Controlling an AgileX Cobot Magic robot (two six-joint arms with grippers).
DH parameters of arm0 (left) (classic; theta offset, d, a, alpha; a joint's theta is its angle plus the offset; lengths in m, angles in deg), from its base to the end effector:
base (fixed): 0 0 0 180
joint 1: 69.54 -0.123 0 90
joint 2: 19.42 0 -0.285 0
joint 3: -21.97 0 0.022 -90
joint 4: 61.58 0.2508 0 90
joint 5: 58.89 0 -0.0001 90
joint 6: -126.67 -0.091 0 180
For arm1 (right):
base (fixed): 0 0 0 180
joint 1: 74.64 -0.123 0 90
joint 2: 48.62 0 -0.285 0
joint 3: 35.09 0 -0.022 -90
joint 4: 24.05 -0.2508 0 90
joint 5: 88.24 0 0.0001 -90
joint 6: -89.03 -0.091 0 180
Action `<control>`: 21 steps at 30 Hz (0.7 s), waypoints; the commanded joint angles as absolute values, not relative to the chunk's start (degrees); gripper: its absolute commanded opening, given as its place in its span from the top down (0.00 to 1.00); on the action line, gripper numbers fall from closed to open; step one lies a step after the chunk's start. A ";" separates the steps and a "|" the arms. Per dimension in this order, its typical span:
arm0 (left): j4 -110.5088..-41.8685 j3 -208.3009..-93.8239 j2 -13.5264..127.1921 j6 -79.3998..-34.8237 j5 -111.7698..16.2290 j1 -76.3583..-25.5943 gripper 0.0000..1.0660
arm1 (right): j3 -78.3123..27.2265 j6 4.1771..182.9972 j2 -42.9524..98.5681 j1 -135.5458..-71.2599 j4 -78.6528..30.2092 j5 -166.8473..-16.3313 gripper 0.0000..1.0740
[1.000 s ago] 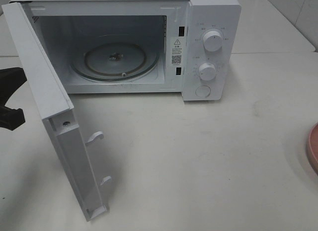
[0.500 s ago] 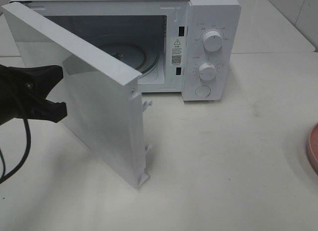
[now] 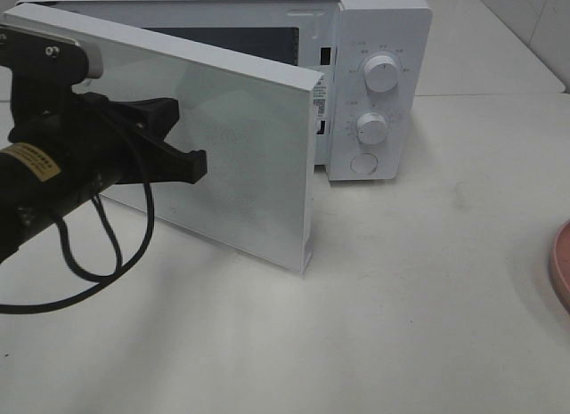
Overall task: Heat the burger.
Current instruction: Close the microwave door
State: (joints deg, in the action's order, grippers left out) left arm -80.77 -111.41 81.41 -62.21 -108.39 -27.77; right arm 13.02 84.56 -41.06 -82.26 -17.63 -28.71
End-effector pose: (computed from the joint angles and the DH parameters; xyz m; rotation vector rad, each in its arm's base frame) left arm 0.2343 -0.1788 0.1886 0.3878 1.7029 -0.3660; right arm -0.0046 -0.0095 0.2817 -0.0506 2.0051 0.0016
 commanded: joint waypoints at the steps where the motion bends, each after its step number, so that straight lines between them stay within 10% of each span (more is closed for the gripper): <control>1: -83.98 -114.56 83.07 -63.47 -109.08 -26.00 1.00 | 13.19 85.19 -42.55 -82.03 -17.63 -29.05 0.29; 21: -94.18 -130.38 94.53 -69.26 -106.67 -23.59 1.00 | 13.19 85.19 -42.55 -82.03 -17.63 -29.05 0.29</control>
